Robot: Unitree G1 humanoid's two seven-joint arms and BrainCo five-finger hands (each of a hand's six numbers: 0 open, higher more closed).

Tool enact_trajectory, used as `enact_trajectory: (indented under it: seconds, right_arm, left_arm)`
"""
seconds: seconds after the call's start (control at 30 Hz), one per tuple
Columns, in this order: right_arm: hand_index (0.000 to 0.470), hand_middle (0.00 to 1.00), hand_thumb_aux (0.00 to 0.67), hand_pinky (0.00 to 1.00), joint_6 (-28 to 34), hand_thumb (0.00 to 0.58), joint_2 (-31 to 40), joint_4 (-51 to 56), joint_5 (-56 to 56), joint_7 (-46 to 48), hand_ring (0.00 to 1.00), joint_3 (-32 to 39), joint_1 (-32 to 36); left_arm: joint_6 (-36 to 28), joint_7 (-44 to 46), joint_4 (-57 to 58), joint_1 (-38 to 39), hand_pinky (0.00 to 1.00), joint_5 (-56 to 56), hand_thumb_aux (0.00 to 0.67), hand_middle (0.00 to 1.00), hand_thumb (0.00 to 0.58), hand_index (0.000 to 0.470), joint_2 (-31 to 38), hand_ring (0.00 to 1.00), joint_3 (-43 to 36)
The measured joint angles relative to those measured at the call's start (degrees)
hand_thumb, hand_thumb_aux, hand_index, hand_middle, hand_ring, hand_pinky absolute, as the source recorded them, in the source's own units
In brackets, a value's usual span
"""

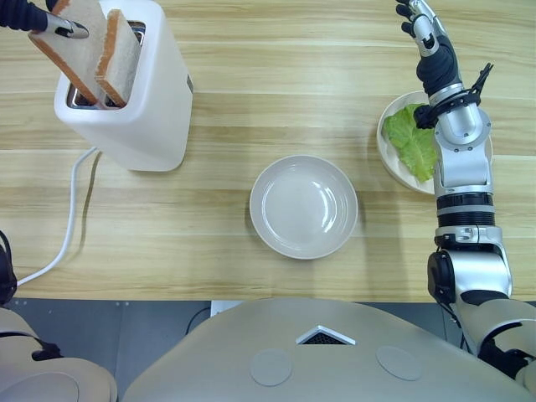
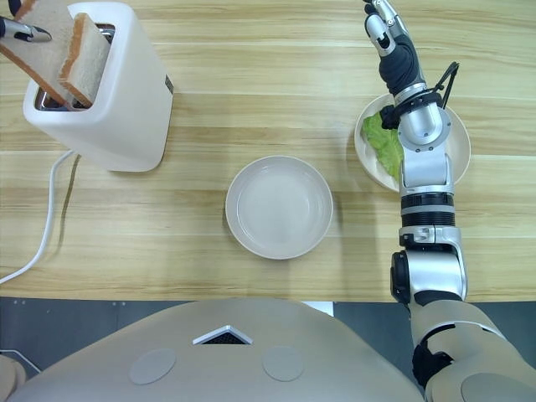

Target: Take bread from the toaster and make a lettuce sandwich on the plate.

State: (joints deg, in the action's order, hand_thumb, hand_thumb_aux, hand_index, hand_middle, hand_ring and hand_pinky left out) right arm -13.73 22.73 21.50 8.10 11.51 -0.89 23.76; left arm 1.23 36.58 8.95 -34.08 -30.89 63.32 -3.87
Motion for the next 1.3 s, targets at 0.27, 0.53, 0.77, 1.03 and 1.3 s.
enact_trajectory:
  seconds: [0.27,0.53,0.77,1.03,1.3]
  right_arm:
    - [0.000,0.00,0.000,0.00,0.00,0.000,0.13,0.02,0.01,-0.15,0.00,0.00,-1.13]
    - [0.000,0.00,0.000,0.00,0.02,0.000,0.73,-1.43,0.00,-0.79,0.00,-0.13,-2.30]
    - [0.000,0.00,0.000,0.00,0.19,0.000,0.87,-1.73,0.00,-0.80,0.00,-0.09,-2.60]
    - [0.000,0.00,0.000,0.00,0.52,0.000,1.26,-1.63,0.00,-0.68,0.00,-0.04,-2.92]
    - [0.000,0.00,0.000,0.00,0.62,0.000,1.35,-1.41,0.00,-0.56,0.00,0.11,-3.07]
  left_arm:
    - [1.75,1.51,0.77,-0.26,0.00,-1.16,0.670,0.00,0.580,0.470,-1.97,0.00,-3.24]
    - [3.22,1.50,2.58,-0.44,0.00,-2.35,0.596,0.00,0.573,0.418,-4.79,0.00,-6.29]
    - [3.18,1.84,2.62,-0.75,0.00,-4.28,0.000,0.00,0.000,0.000,-4.13,0.00,-6.58]
    - [3.07,2.16,-0.03,-2.48,0.00,-4.39,0.000,0.00,0.000,0.000,0.59,0.00,-1.58]
    - [2.04,3.13,-5.14,-0.58,0.00,-2.16,0.000,0.00,0.000,0.000,5.31,0.00,5.07]
